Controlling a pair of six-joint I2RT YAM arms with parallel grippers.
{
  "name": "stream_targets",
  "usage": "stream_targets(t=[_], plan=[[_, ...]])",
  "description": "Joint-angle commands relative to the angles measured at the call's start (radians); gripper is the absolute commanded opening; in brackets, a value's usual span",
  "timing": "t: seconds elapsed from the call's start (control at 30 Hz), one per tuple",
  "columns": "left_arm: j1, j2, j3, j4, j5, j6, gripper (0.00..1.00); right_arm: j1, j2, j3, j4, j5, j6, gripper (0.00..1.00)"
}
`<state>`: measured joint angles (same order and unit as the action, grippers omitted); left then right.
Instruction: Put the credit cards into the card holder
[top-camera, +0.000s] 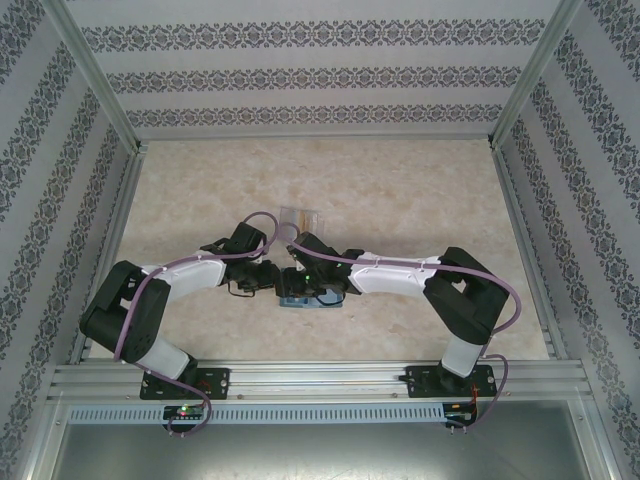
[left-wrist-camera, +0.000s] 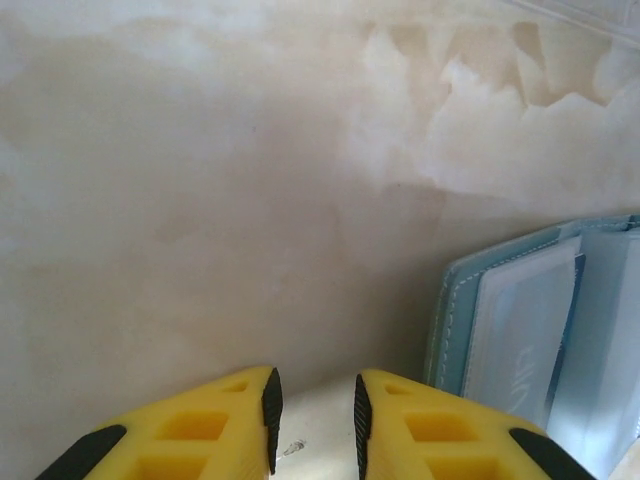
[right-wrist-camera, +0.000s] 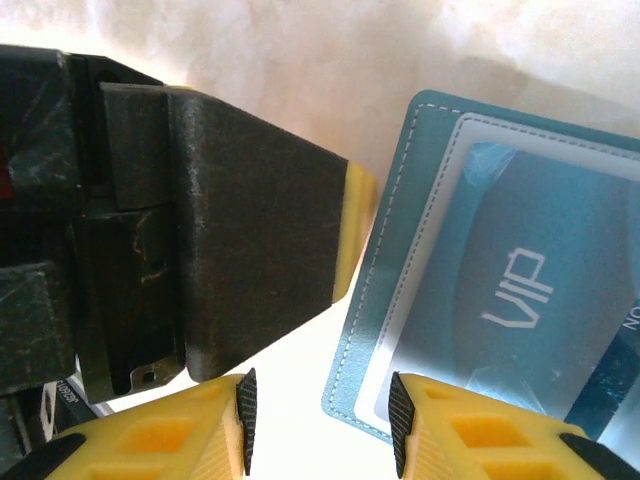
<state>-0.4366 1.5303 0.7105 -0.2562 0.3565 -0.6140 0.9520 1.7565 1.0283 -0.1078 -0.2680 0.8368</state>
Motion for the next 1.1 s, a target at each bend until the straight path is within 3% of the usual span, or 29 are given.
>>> stream_targets(t=[0.0,0.2,0.3,0.57,1.07], plan=[[0.011,-0.009,-0.026,-0.057,0.023,0.007,0.30,0.004,-0.059,-0.016,-0.018,0.038,-0.018,0.42],[0.009,0.009,-0.020,-0.057,0.031,0.013,0.30,-0.016,-0.216,-0.127,-0.160,0.277,0.046,0.49],[0.010,0.018,-0.014,-0.054,0.035,0.013,0.29,-0.037,-0.240,-0.175,-0.202,0.329,0.094,0.50],[0.009,0.022,-0.007,-0.063,0.035,0.017,0.29,-0.033,-0.203,-0.217,-0.196,0.317,0.188,0.51],[0.009,0.031,-0.015,-0.054,0.035,0.019,0.29,-0.029,-0.164,-0.198,-0.149,0.265,0.179,0.46]])
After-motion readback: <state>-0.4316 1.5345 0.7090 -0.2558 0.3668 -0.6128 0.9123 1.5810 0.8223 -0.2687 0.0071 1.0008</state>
